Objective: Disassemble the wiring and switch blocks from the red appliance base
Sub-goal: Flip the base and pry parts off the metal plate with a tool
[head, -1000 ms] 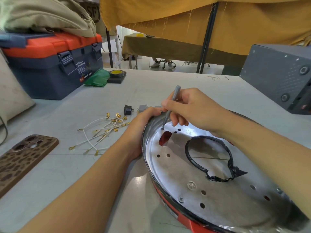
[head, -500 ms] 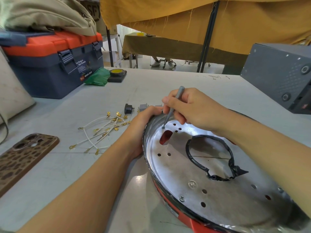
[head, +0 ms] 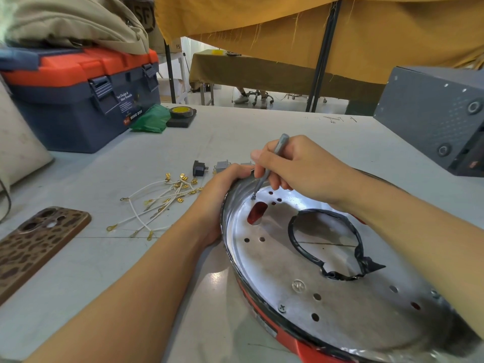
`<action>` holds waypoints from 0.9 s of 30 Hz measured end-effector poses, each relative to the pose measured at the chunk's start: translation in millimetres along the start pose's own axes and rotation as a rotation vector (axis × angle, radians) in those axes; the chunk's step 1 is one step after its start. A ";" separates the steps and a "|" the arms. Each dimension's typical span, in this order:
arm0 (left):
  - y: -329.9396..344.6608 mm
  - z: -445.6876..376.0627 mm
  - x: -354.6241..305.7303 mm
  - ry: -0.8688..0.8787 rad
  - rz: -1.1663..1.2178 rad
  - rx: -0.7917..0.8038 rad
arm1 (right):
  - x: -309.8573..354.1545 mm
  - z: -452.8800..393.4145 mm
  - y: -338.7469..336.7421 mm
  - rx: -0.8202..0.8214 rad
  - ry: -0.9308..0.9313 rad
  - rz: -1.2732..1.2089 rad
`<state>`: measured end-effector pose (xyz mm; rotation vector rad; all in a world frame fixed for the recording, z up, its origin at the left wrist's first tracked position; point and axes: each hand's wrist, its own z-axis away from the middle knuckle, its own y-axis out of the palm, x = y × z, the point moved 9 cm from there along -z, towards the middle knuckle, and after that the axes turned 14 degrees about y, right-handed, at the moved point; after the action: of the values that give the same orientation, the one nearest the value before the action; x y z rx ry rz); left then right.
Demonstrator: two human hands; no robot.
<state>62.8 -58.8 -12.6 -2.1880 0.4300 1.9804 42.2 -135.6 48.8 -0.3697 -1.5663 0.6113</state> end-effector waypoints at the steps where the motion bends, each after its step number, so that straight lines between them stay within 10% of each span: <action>1: 3.1 3.8 4.3 0.012 0.078 0.003 | 1.5 0.6 -0.2 -0.004 -0.011 0.007; 27: -1.4 6.0 8.1 0.037 0.065 0.065 | -8.6 -2.0 5.4 0.066 0.090 -0.008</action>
<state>58.3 -56.5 -21.4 -2.2008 0.5696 1.9322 44.4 -135.9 38.7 -0.3364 -1.4581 0.6298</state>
